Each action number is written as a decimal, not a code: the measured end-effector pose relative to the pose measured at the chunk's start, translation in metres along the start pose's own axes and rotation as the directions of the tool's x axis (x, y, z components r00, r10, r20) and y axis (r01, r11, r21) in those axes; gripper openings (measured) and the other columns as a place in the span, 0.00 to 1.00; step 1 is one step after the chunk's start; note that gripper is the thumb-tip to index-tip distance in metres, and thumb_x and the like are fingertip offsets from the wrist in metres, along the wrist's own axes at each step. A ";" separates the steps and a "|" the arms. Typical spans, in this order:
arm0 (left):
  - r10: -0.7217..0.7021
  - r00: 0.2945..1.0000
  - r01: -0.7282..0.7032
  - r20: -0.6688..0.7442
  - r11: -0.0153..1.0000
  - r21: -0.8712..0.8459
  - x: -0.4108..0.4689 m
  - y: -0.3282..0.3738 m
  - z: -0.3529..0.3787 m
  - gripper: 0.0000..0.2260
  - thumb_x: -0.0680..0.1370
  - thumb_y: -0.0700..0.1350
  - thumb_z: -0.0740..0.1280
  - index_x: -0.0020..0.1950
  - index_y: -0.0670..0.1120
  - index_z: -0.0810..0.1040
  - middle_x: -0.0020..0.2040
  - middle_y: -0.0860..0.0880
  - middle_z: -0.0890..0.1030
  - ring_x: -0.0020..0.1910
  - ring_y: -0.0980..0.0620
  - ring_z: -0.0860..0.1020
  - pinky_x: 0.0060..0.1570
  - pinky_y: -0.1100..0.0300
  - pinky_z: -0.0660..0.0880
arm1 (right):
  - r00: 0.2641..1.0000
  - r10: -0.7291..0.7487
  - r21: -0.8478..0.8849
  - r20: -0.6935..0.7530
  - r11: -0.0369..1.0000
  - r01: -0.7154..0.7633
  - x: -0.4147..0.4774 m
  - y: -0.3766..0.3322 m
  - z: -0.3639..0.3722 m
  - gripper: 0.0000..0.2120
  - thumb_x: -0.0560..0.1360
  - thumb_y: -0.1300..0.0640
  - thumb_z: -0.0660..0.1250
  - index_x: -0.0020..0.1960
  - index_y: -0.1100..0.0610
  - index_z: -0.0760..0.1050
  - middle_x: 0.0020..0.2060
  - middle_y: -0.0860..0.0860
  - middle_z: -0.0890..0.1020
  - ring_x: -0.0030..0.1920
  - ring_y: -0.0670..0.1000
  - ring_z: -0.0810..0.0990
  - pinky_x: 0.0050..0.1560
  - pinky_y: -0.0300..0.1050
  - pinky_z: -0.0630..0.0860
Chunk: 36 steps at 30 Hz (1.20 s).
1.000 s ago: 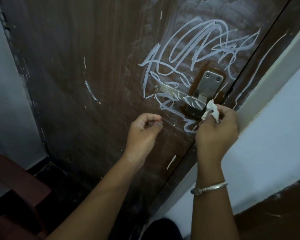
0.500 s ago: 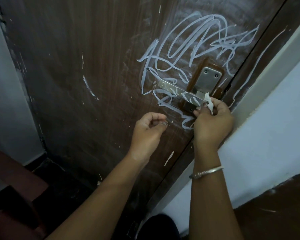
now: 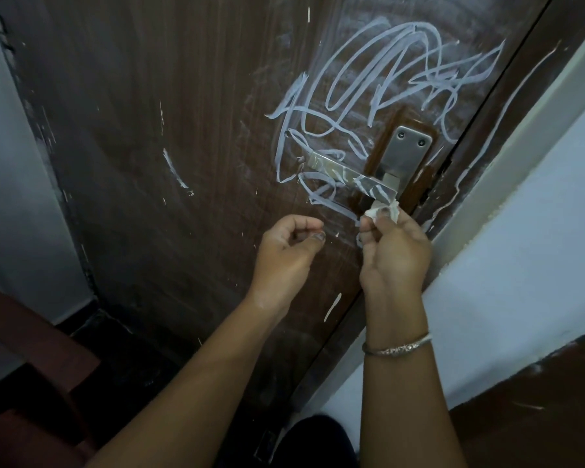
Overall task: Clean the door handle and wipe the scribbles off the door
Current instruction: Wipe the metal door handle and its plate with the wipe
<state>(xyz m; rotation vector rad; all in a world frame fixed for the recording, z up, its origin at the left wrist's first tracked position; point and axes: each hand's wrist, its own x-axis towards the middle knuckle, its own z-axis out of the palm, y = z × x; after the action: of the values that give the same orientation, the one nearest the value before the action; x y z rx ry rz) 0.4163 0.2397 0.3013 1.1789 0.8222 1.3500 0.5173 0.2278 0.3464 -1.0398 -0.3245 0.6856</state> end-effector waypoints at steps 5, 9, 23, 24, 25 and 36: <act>0.012 1.000 -0.012 -0.028 1.000 -0.010 0.001 0.002 -0.007 0.07 0.75 0.37 0.68 0.44 0.50 0.80 0.38 0.56 0.78 0.37 0.64 0.77 0.33 0.73 0.71 | 0.982 0.149 0.233 0.116 0.957 -0.173 -0.003 -0.006 0.009 0.08 0.75 0.71 0.63 0.48 0.62 0.77 0.44 0.55 0.80 0.42 0.49 0.79 0.38 0.36 0.78; 0.000 1.000 0.000 -0.018 1.000 -0.013 0.000 0.002 -0.006 0.07 0.75 0.37 0.67 0.45 0.49 0.79 0.38 0.54 0.78 0.36 0.64 0.76 0.33 0.72 0.72 | 0.967 0.172 0.204 0.187 0.956 -0.209 -0.008 -0.003 0.004 0.09 0.75 0.70 0.62 0.46 0.60 0.78 0.45 0.55 0.80 0.44 0.49 0.79 0.37 0.36 0.78; -0.020 1.000 0.019 -0.021 1.000 -0.022 0.001 -0.002 -0.009 0.07 0.75 0.36 0.67 0.46 0.48 0.79 0.38 0.53 0.78 0.36 0.66 0.76 0.33 0.73 0.71 | 0.967 0.083 -0.026 0.241 0.996 -0.079 -0.007 -0.005 -0.006 0.10 0.76 0.69 0.62 0.55 0.62 0.76 0.47 0.54 0.79 0.40 0.47 0.79 0.37 0.35 0.77; -0.026 0.999 0.026 -0.022 0.999 -0.022 0.002 -0.002 -0.010 0.07 0.75 0.37 0.67 0.46 0.48 0.79 0.38 0.53 0.78 0.36 0.66 0.76 0.33 0.73 0.71 | 0.974 0.038 -0.091 0.224 0.996 -0.018 -0.008 -0.005 -0.010 0.10 0.76 0.69 0.62 0.55 0.60 0.77 0.47 0.54 0.79 0.39 0.45 0.80 0.37 0.35 0.77; -0.034 0.999 0.034 -0.021 0.999 -0.024 0.002 -0.002 -0.010 0.07 0.75 0.37 0.67 0.46 0.48 0.79 0.38 0.53 0.77 0.36 0.66 0.76 0.34 0.73 0.71 | 0.980 -0.031 -0.184 0.196 0.981 0.068 -0.009 -0.007 -0.014 0.10 0.76 0.68 0.63 0.53 0.58 0.77 0.48 0.54 0.80 0.37 0.44 0.80 0.37 0.35 0.77; -0.034 0.999 0.034 -0.014 0.999 -0.023 -0.001 0.002 -0.010 0.07 0.76 0.36 0.67 0.46 0.48 0.79 0.38 0.54 0.77 0.34 0.66 0.75 0.35 0.72 0.71 | 0.454 -0.684 -0.647 0.571 -0.034 0.762 0.003 -0.064 0.006 0.14 0.70 0.70 0.61 0.51 0.60 0.79 0.50 0.57 0.78 0.48 0.49 0.72 0.42 0.30 0.59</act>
<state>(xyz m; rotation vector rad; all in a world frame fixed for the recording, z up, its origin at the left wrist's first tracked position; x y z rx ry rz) 0.4060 0.2401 0.3006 1.1340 0.8316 1.3381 0.5396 0.2128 0.4048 -1.5679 -1.3381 -0.6139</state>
